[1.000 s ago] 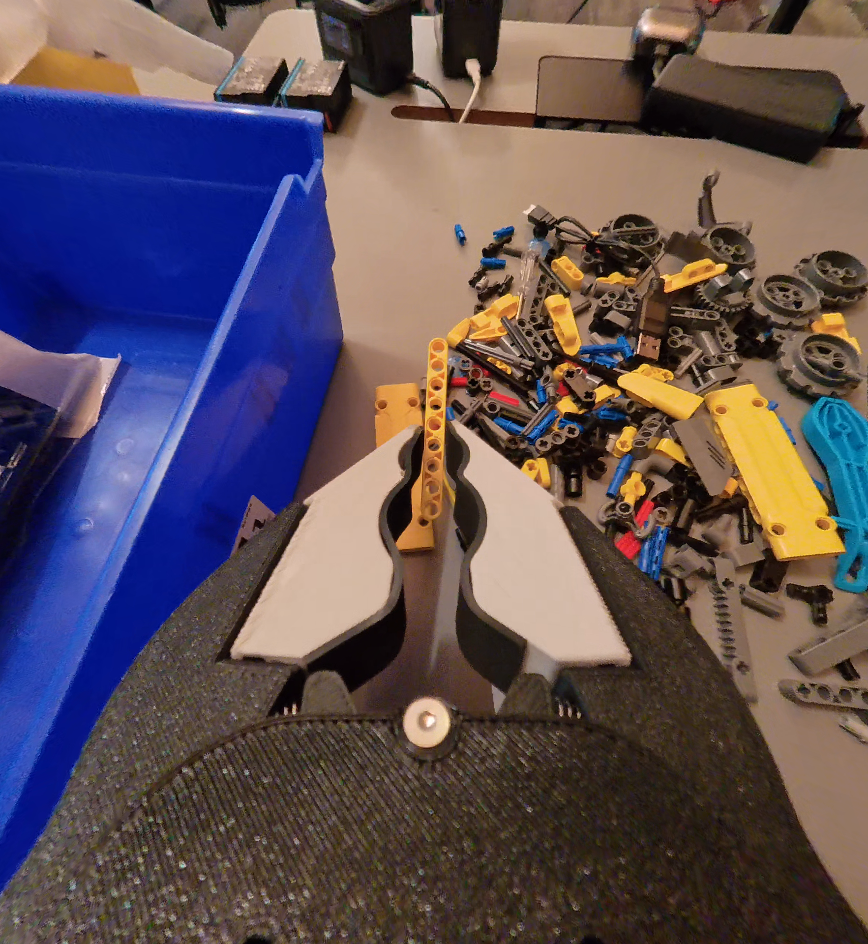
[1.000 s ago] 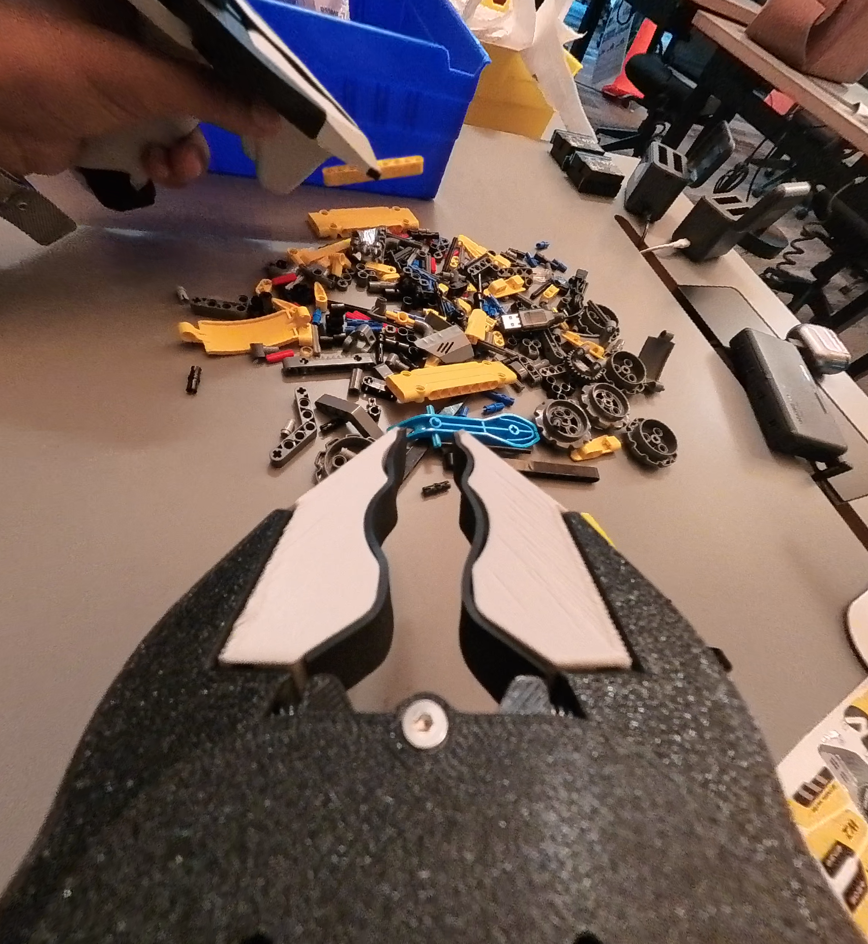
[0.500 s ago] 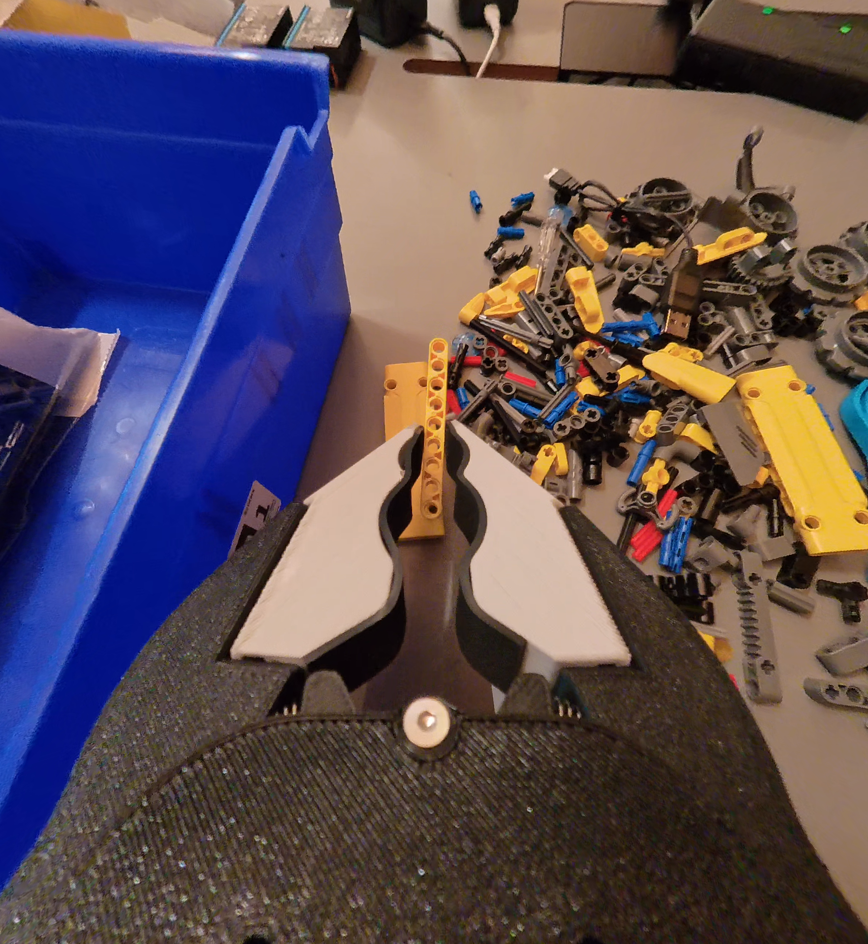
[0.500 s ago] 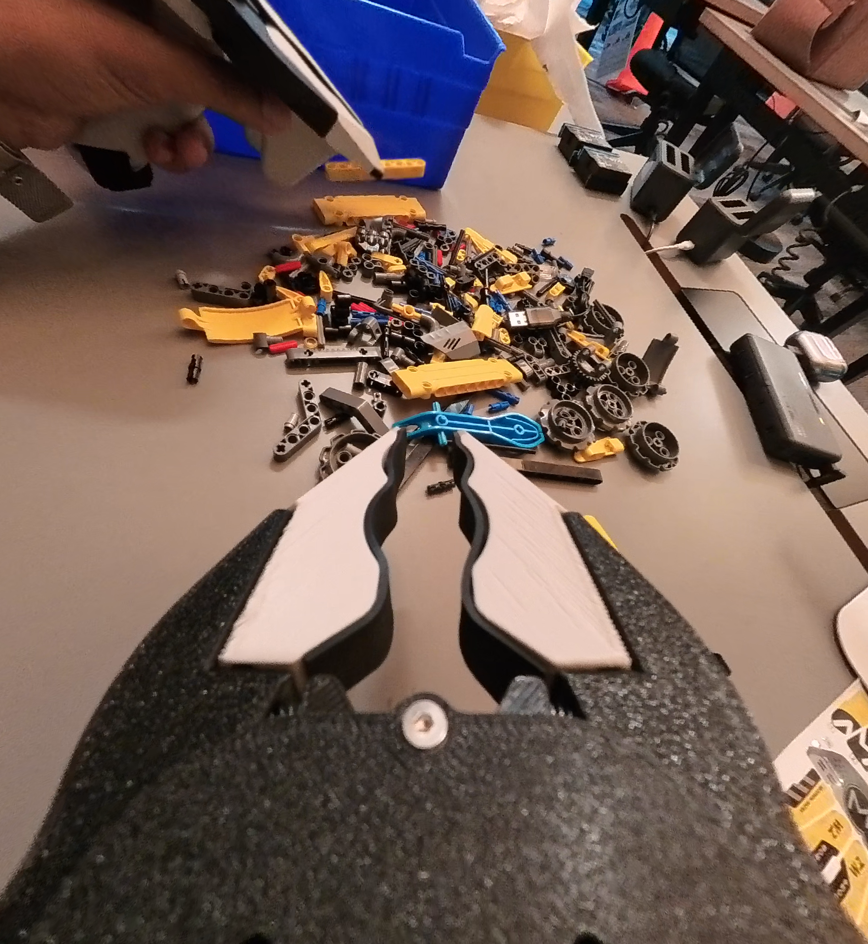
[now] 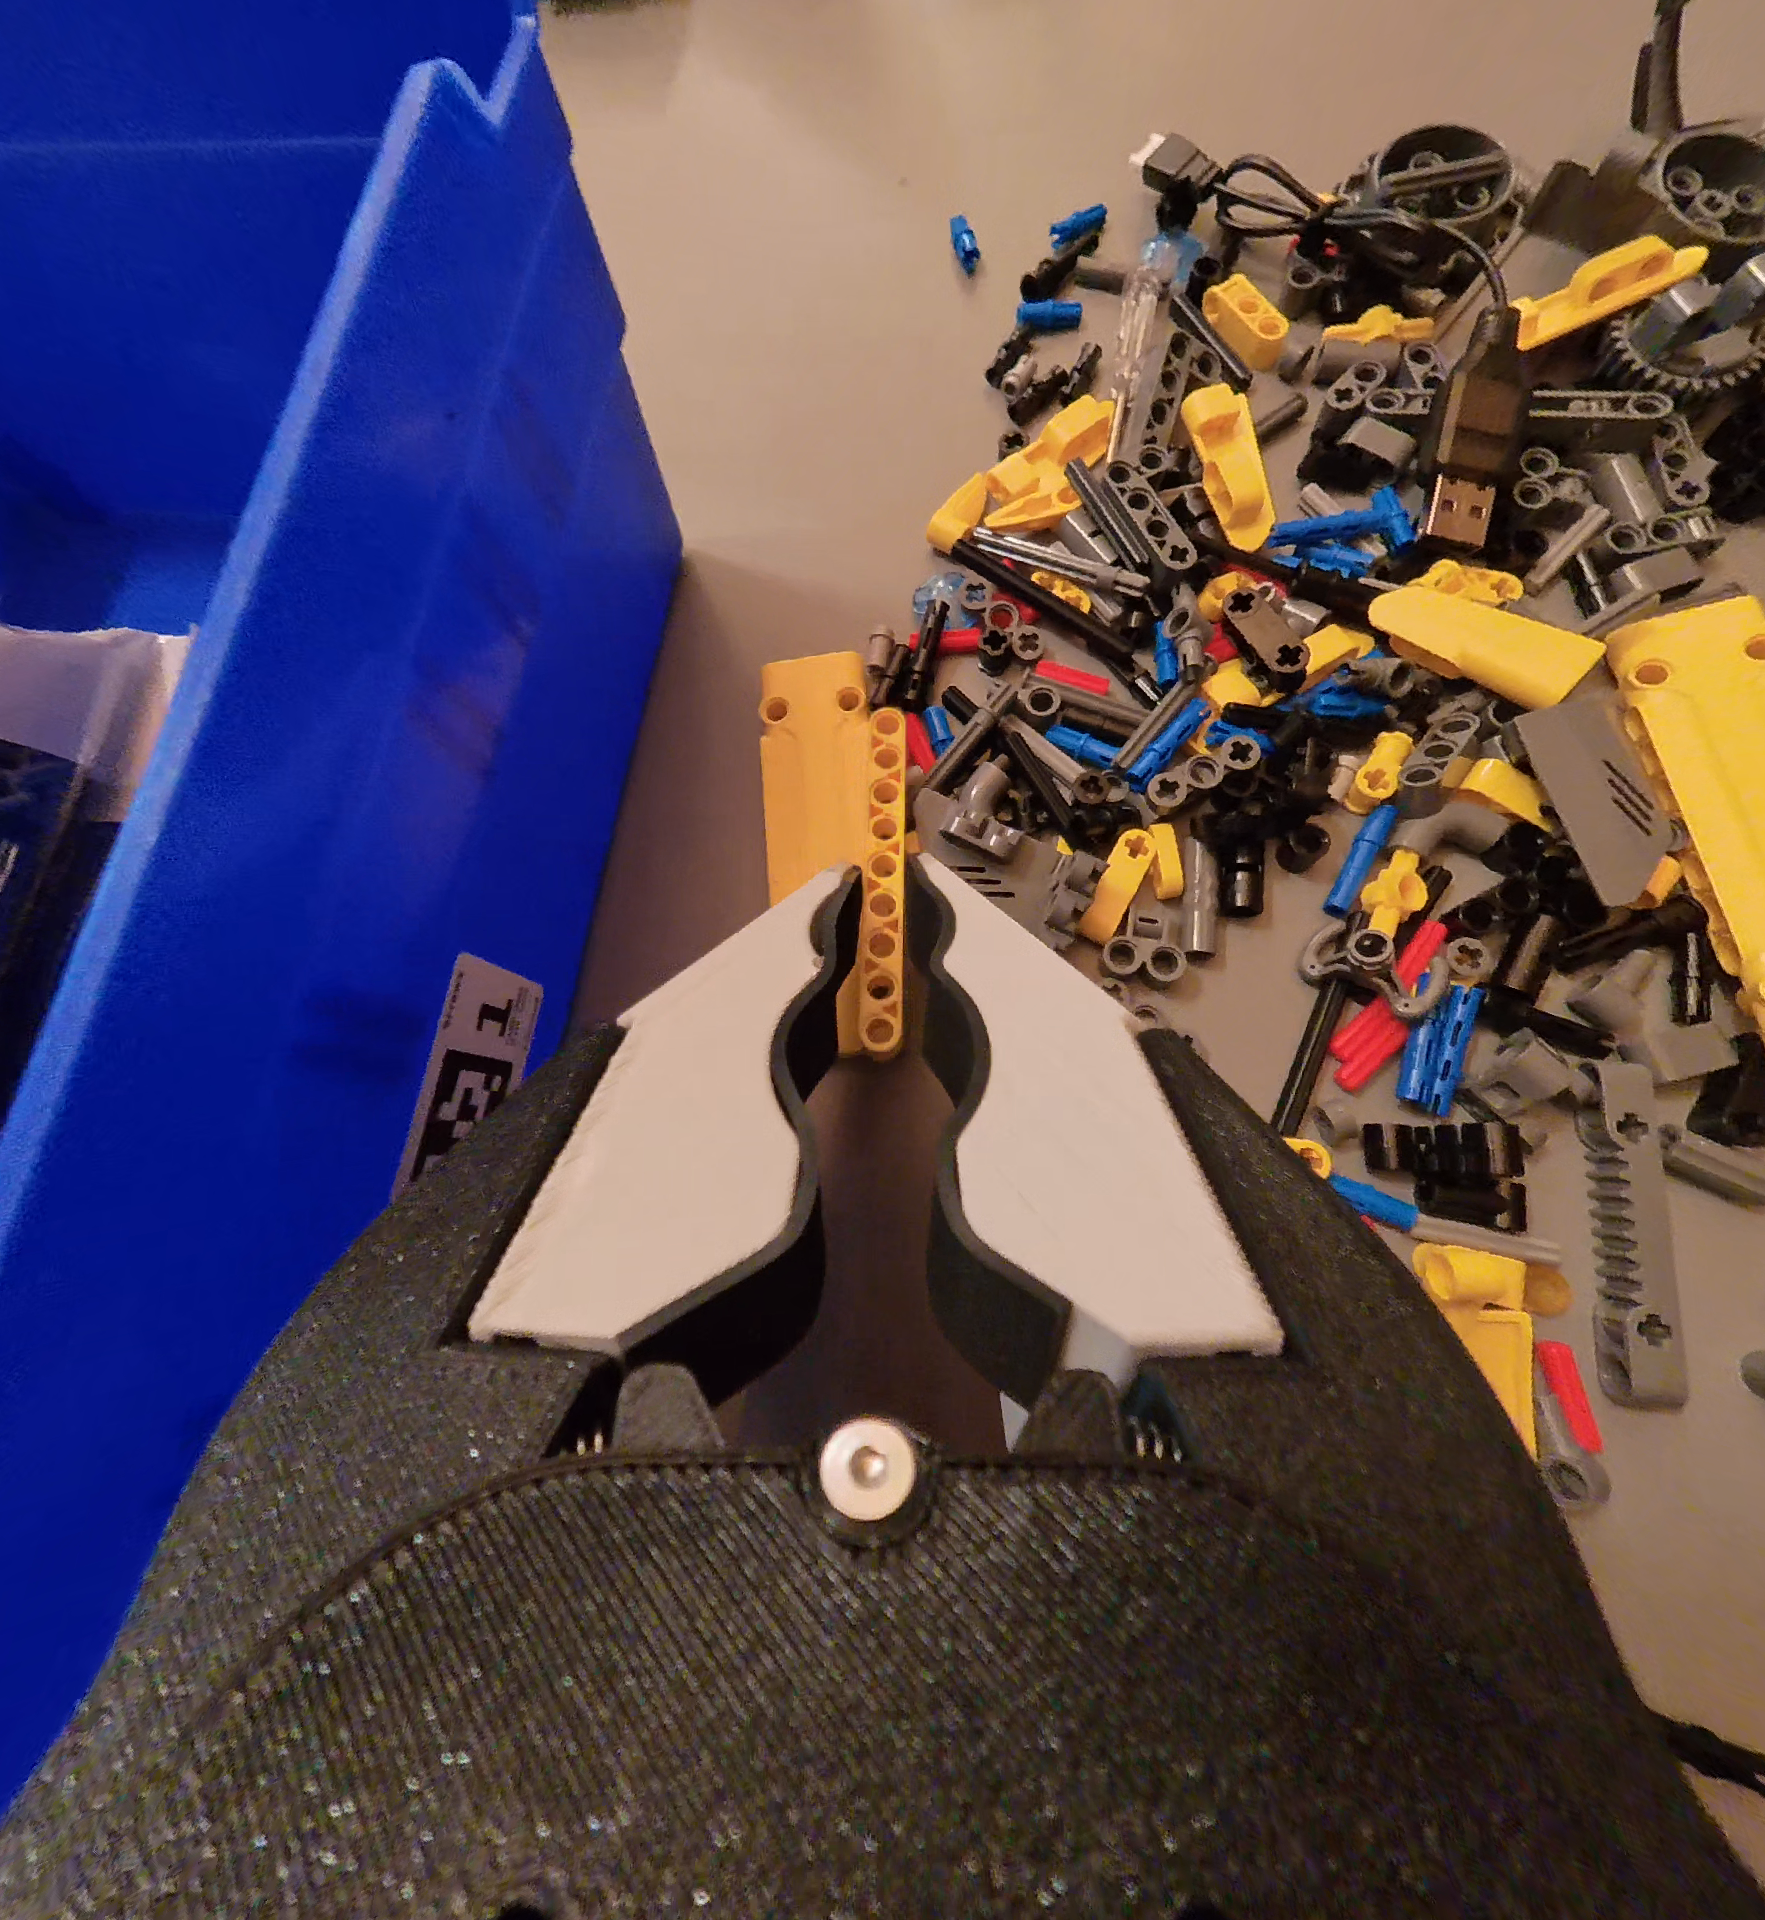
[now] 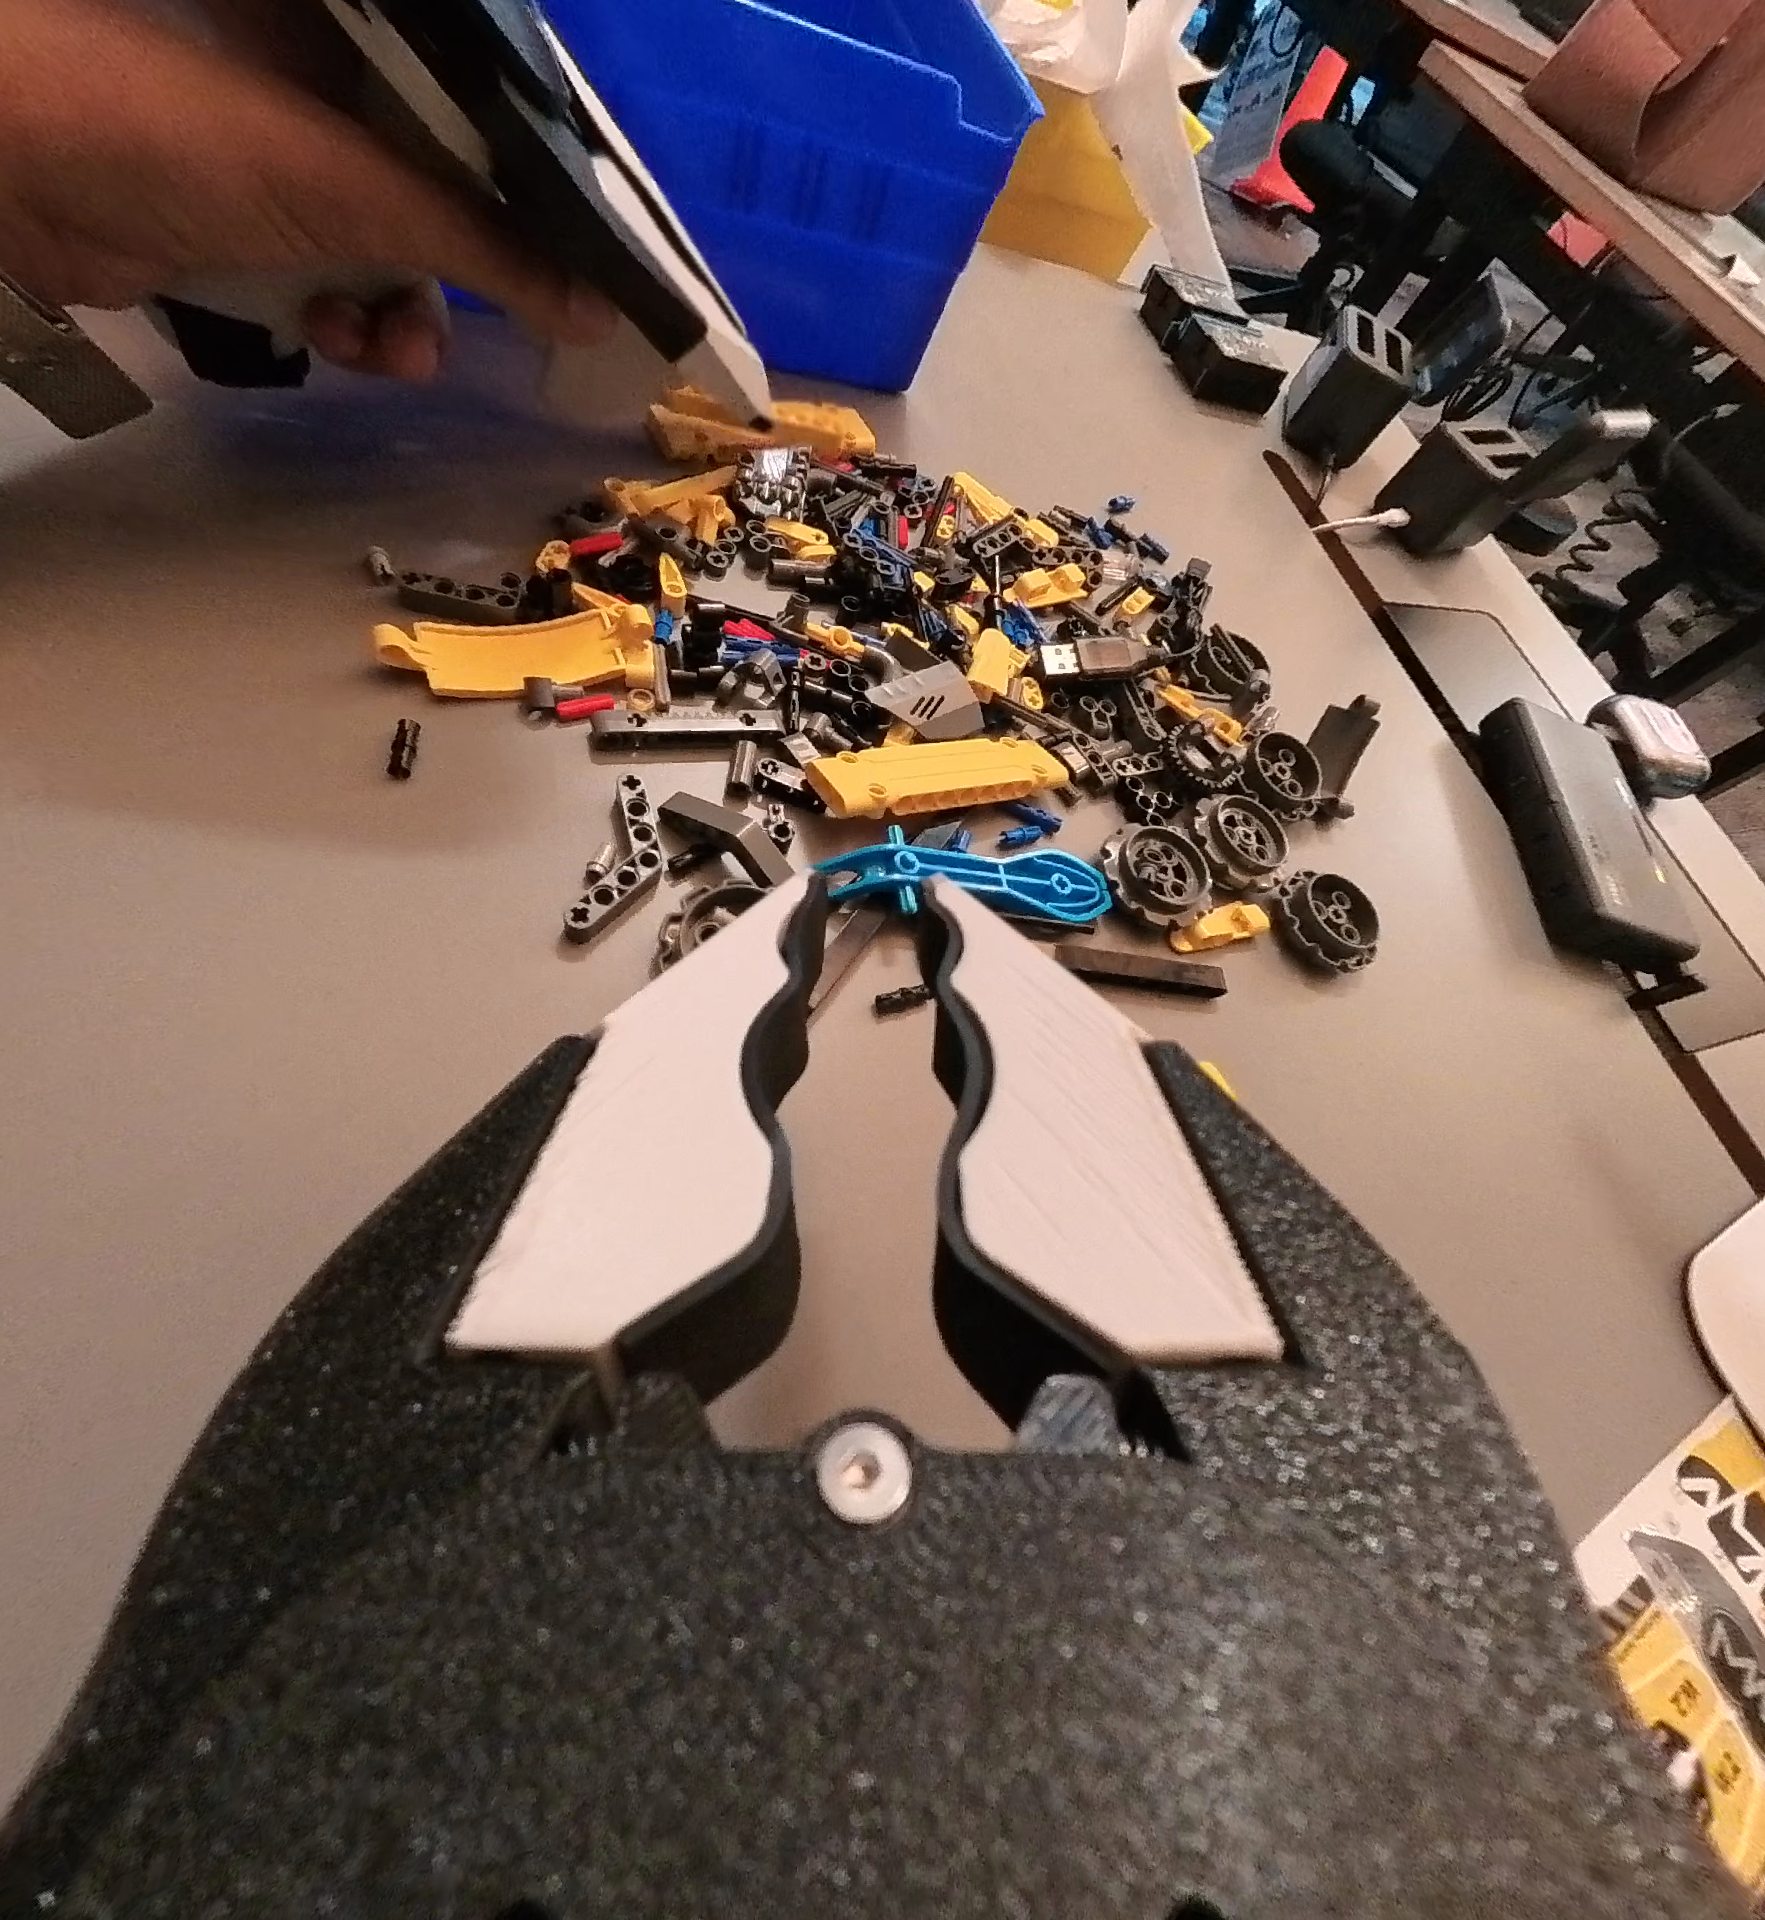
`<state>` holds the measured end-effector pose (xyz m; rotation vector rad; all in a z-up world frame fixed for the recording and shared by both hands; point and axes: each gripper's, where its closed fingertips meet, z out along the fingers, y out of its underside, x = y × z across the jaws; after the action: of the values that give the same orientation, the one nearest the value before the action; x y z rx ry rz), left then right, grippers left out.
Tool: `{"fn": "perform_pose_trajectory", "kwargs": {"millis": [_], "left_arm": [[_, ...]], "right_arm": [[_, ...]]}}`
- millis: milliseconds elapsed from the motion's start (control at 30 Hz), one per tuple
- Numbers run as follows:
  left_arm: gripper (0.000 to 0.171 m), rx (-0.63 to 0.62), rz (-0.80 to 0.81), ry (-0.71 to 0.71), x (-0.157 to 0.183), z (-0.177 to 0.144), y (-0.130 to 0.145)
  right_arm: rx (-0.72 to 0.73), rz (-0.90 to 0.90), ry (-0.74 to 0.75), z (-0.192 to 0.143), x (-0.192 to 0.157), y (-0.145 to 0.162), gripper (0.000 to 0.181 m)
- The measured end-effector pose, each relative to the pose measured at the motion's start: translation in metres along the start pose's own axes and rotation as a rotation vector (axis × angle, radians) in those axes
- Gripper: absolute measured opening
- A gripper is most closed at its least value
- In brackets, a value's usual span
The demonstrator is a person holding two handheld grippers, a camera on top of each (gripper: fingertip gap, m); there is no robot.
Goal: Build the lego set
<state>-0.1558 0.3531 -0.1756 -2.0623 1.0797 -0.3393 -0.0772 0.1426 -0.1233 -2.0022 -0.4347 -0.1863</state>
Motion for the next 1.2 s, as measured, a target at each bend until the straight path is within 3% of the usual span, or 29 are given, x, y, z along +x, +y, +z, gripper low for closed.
{"fn": "perform_pose_trajectory", "kwargs": {"millis": [600,1200], "left_arm": [[0.005,-0.024,0.047,0.229,0.045,-0.001,0.004],[0.005,0.036,-0.019,0.083,0.014,-0.003,-0.007]], "right_arm": [[-0.009,-0.037,0.015,0.000,-0.002,-0.001,0.017],[-0.017,-0.055,0.023,0.000,-0.002,-0.001,0.017]]}}
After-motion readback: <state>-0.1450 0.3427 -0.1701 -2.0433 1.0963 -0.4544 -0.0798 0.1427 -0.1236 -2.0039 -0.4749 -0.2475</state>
